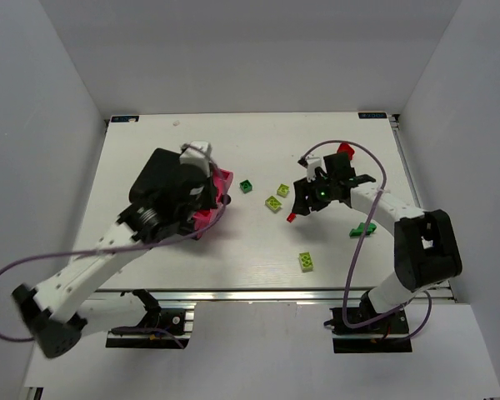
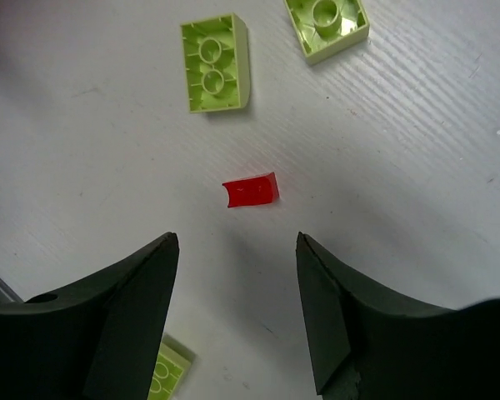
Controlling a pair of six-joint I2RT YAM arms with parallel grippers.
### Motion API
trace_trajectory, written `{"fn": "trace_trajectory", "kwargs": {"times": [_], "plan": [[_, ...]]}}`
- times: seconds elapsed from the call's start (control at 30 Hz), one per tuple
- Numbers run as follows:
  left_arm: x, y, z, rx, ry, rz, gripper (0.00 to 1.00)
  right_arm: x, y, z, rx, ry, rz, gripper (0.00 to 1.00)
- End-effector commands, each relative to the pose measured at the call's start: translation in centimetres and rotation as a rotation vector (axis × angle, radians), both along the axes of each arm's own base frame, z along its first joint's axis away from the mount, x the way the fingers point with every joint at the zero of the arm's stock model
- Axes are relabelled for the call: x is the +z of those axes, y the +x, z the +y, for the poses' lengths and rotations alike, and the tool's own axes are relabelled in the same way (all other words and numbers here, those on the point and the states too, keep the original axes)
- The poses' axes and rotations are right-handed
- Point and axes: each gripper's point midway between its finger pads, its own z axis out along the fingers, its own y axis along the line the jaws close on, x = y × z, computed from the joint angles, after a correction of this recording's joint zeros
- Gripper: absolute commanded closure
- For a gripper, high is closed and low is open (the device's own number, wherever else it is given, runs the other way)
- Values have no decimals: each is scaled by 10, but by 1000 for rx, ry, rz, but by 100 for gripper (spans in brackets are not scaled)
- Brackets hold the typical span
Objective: Sort the legos into containers by color
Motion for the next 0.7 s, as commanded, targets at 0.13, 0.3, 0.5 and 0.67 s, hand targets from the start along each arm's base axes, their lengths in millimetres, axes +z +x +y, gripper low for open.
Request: {"fn": "trace_trajectory", "kwargs": {"times": [0.13,0.3,0.5,0.67], "plan": [[14,-87,-5,-374,-254,-89,20,-22,3,7,-52,-127,24,30],[9,-111,14,-384,-286,-106,13,0,-3,32,253,-69,-79,16],[-5,-120,27,-366,-273,-93,12,21,-37,26,882,-120,-486,30],[-8,-127,30,-372,-296,-97,12,-15,-35,4,1290,-345,-713,26]]}}
